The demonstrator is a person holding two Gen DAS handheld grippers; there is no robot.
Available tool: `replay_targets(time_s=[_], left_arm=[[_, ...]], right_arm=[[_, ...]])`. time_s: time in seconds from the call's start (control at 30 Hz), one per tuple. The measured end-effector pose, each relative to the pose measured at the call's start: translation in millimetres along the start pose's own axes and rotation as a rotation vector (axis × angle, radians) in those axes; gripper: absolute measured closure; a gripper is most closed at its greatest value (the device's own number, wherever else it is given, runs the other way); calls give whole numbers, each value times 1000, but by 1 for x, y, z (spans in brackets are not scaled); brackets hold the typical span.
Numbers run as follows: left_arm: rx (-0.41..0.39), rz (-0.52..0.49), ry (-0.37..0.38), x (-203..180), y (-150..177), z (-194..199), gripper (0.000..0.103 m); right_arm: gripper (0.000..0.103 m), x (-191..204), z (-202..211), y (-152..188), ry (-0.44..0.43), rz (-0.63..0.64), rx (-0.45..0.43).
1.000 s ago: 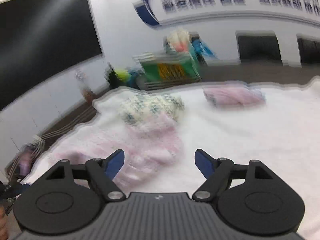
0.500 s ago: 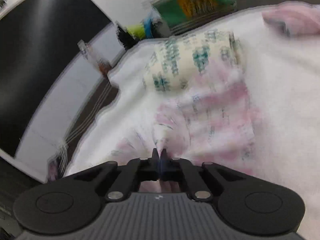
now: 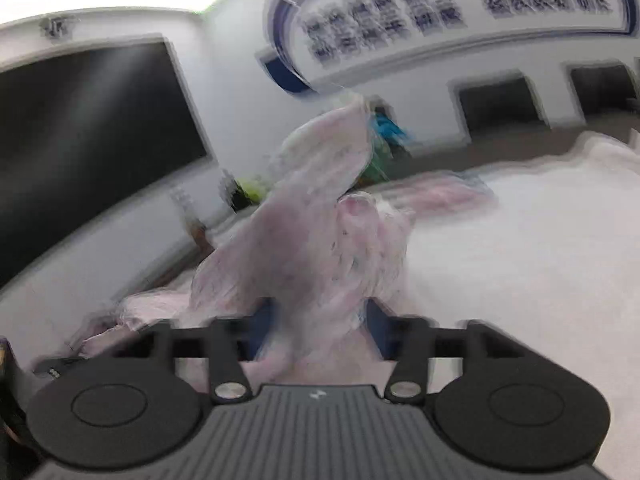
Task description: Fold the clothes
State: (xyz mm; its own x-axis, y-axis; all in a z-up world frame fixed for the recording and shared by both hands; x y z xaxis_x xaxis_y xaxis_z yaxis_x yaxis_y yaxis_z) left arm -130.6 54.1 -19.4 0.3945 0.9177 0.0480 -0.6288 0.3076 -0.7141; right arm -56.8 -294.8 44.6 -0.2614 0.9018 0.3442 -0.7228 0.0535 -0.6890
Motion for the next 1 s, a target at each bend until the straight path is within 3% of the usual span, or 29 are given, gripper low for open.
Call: replay_targets(time_s=[0.07, 0.13, 0.2, 0.27, 0.37, 0.4, 0.43, 0.47, 0.5, 0.53, 0.6, 0.67, 0.7, 0.73, 0.77, 0.8, 0.9, 0.93, 0.97, 1.0], left_arm=[[-35, 43, 103, 3, 3, 19, 73], [-107, 80, 155, 0, -19, 34, 46], [-133, 87, 199, -11, -44, 32, 36], [-107, 56, 214, -30, -61, 12, 36], [-12, -1, 196, -42, -84, -40, 37], [22, -3, 185, -48, -86, -53, 37], [42, 7, 176, -49, -86, -64, 42], [56, 22, 169, -49, -84, -74, 46], [74, 42, 174, -49, -83, -81, 55], [103, 62, 193, -48, -81, -86, 72], [122, 60, 227, -49, -76, -85, 90], [121, 56, 254, -50, -76, -82, 88], [109, 72, 269, -48, -81, -83, 82], [99, 96, 287, -46, -88, -86, 63], [104, 113, 308, -46, -92, -89, 50], [118, 126, 332, -48, -93, -92, 31], [161, 164, 403, -52, -98, -103, 31], [176, 176, 427, -53, -99, -106, 31], [190, 189, 451, -55, -101, -109, 34], [205, 202, 474, -56, -103, -112, 48]], right_arm=[[47, -30, 22, 23, 27, -106, -27], [46, -52, 41, 30, 23, -198, -90], [38, -61, 48, 28, 18, -221, -115], [24, -62, 44, 24, 15, -215, -110], [21, -59, -2, 25, 37, -179, -22], [25, -58, -17, 25, 45, -167, 7], [45, -58, -32, 25, 58, -162, 37], [75, -62, -45, 25, 83, -170, 68], [87, -65, -55, 26, 100, -178, 90], [96, -67, -57, 28, 102, -185, 93], [97, -70, -31, 35, 130, -189, 40], [94, -77, -6, 45, 156, -206, 4], [91, -81, 2, 51, 165, -219, -2], [86, -85, 10, 56, 174, -233, -9], [74, -90, 18, 62, 184, -246, -15], [66, -94, 26, 68, 193, -259, -22], [49, -105, 48, 82, 207, -296, -45], [41, -105, 47, 78, 174, -300, -61], [39, -104, 43, 75, 149, -301, -69], [39, -104, 36, 71, 138, -296, -59]])
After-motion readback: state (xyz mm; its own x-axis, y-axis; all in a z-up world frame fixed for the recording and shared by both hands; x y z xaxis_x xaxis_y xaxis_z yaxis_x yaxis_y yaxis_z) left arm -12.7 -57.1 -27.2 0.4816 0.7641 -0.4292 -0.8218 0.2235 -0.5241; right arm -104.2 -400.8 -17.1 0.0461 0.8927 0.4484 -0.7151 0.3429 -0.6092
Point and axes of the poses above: each gripper's, at about its wrist camera, not at the fingertips, and z roughly against the way its jaws point, x to its left, y to its underside, the point moved 8 cm from there along -z, roughly the way its jaws point, and after that the axes turned 15 degrees about x, right-handed, at the moved point
